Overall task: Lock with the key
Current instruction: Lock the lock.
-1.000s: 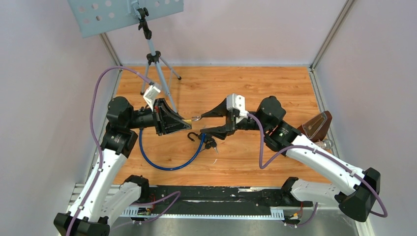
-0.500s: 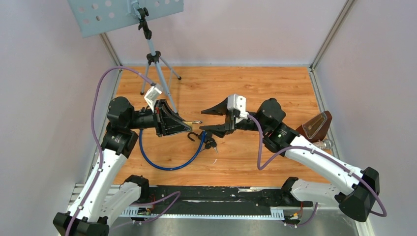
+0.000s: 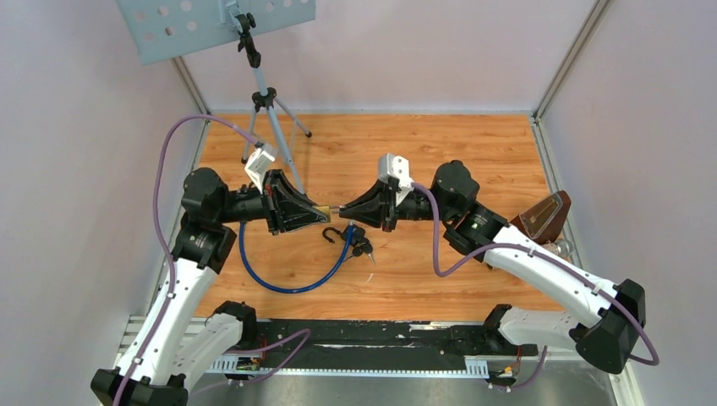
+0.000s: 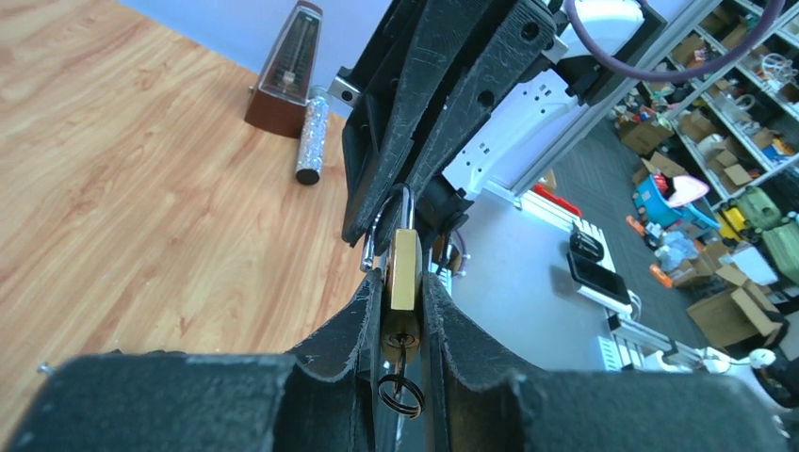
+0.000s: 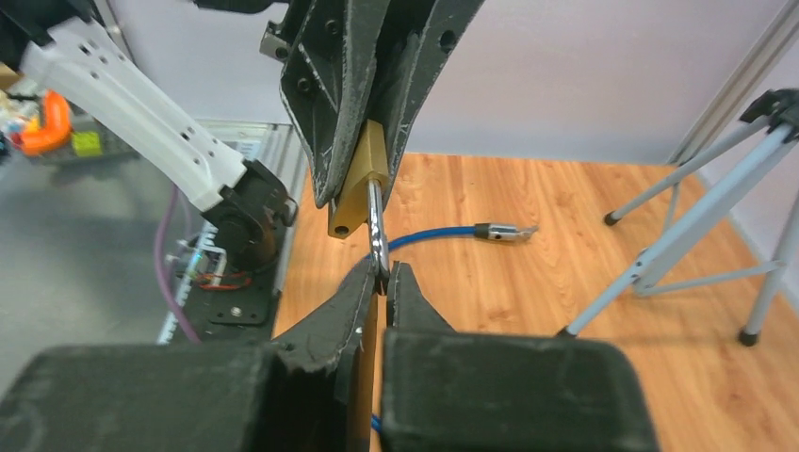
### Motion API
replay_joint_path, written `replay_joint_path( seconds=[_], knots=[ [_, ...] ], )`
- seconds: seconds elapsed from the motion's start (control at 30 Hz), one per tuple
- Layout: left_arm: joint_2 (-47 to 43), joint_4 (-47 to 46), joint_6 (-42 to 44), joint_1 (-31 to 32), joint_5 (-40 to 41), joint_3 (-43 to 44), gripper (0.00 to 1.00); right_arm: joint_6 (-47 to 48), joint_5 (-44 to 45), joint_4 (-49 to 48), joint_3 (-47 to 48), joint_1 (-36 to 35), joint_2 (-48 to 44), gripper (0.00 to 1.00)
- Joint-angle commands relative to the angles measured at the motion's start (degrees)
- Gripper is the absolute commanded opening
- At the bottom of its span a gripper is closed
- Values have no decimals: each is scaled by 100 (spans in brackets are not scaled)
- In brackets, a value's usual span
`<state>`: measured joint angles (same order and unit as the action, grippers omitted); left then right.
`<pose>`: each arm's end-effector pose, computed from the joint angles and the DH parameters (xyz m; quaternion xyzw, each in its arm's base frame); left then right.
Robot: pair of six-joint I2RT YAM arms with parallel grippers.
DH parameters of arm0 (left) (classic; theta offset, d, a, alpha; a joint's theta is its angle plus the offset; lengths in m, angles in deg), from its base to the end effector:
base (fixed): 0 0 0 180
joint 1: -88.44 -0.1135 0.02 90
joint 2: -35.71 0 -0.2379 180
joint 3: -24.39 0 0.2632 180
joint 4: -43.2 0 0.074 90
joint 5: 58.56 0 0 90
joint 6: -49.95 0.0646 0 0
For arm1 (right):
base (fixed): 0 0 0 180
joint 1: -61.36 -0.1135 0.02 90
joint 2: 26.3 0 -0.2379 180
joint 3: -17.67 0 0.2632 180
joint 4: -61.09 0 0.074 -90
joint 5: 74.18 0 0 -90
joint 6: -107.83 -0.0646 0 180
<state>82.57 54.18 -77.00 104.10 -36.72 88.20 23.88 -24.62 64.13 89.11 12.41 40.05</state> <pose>0.1827 -0.1135 0.3740 0.3068 0.6217 -0.6089 0.3854 0.1719 0.2612 0.3592 -0.5215 0.4631 0.4703 0.5408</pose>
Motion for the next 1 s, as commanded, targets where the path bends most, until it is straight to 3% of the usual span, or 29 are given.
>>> replay_joint_path(
  seconds=[0.0, 0.27, 0.57, 0.97],
  knots=[
    [-268, -200, 411, 20, 212, 111, 0, -1037, -271, 238, 704, -18, 72, 0],
    [-271, -513, 651, 24, 333, 18, 0, -2179, -391, 467, 998, -18, 329, 0],
    [33, -609, 460, 23, 51, -16, 0, -2747, -379, -96, 874, -33, 497, 0],
    [28, -913, 111, 64, 151, -332, 0, -2633, -68, -487, 968, -395, 1020, 0]
  ],
)
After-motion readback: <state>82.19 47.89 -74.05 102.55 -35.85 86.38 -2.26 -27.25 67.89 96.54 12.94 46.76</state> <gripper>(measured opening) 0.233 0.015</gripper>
